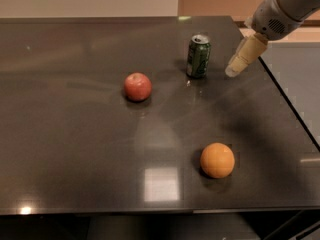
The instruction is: Move green can near apple
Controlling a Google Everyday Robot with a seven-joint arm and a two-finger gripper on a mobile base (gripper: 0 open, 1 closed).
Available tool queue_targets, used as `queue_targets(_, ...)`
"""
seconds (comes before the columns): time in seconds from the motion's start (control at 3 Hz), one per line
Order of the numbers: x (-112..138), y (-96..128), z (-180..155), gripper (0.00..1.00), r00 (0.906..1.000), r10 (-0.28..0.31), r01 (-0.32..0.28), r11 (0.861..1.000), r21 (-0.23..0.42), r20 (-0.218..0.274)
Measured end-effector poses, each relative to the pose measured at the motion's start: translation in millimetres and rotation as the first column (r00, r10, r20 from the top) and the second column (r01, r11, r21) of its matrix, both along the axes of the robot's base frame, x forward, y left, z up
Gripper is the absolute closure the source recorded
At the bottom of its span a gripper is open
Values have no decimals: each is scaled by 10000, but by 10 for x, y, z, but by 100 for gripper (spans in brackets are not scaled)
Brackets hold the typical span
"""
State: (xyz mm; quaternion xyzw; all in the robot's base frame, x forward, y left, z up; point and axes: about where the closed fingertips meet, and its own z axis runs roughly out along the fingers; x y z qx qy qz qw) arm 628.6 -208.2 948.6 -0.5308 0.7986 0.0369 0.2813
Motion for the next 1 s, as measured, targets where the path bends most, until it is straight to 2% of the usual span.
queue_targets(0.67, 490, 123, -174, 0, 9980, -608, 622, 9946, 828, -193)
queue_targets(1.0, 667, 288, -229, 0, 9975, -621, 657, 9907, 1188, -342)
